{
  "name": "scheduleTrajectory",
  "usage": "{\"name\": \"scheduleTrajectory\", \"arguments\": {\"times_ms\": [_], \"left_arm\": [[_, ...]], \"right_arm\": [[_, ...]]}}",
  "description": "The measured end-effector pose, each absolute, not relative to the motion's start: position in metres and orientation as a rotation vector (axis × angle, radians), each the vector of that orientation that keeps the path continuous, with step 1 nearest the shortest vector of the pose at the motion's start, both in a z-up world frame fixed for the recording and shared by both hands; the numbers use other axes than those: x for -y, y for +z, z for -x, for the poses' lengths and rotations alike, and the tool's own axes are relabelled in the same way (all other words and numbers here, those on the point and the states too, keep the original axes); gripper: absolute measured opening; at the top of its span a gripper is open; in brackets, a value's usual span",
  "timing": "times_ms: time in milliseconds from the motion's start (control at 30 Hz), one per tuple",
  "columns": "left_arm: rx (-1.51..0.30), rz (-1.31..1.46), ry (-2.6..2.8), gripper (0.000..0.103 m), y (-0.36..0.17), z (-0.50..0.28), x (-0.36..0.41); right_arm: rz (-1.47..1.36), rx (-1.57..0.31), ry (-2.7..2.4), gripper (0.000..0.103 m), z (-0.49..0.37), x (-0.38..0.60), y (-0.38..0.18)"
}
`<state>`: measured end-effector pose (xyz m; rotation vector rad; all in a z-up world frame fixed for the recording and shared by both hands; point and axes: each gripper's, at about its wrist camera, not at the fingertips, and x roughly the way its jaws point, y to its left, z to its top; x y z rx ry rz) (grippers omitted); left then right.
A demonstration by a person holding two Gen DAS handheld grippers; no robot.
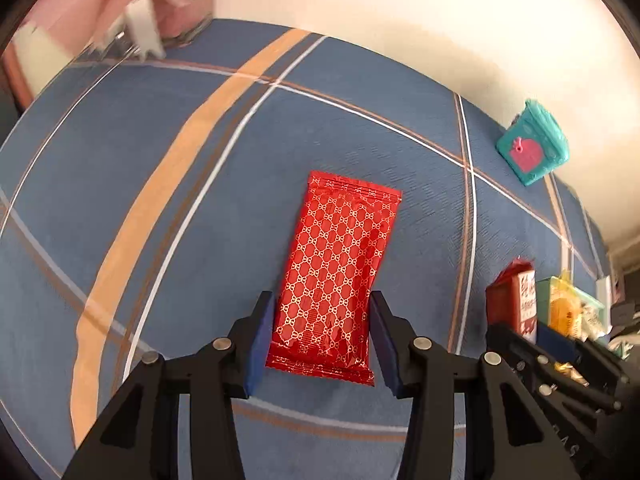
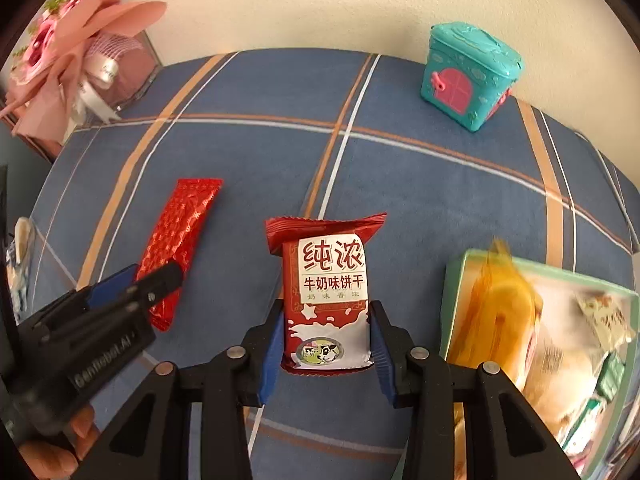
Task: Organize snacks
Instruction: 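Carry the biscuit pack and red bar over the white tray with both grippers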
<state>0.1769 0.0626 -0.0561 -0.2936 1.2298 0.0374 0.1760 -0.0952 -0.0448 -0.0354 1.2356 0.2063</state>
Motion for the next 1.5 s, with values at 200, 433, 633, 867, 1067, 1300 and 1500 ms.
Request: {"name": "scheduleTrajectory", "arguments": {"times_ms": [200,433,633,867,1067,1300,1500], "left_arm": [[-1.211,0.344,0.09,0.048,-0.044,-0.133,-0.1],[-1.2,0.361,0.105,0.048,-0.04,-0.095,-0.122],[-1.165,0.335,0.092,0.048,-0.021,-0.075,-0.117],[-1.151,0.305,0.075,0.048,-0.001,-0.059,-0.096],[-1.131,0.256,0.05,0.048,0.019,-0.04,-0.069],[-1.114,0.186,0.015,0.048,0.033,-0.03,-0.03],[-1.104,0.128,-0.014,0.048,0.039,-0.032,0.006]], "right_arm": [[0.075,-1.251,0.227,0.042,-0.162,0.079,-0.037],[0.02,-1.228,0.21,0.042,-0.149,0.05,-0.02],[0.008,-1.185,0.21,0.042,-0.129,0.048,0.001],[0.024,-1.137,0.198,0.042,-0.095,0.066,0.015],[-0.001,-1.091,0.153,0.042,-0.061,0.097,0.026],[-0.028,-1.027,0.105,0.042,-0.035,0.127,0.034],[-0.051,-0.977,0.075,0.042,-0.028,0.154,0.042]]}}
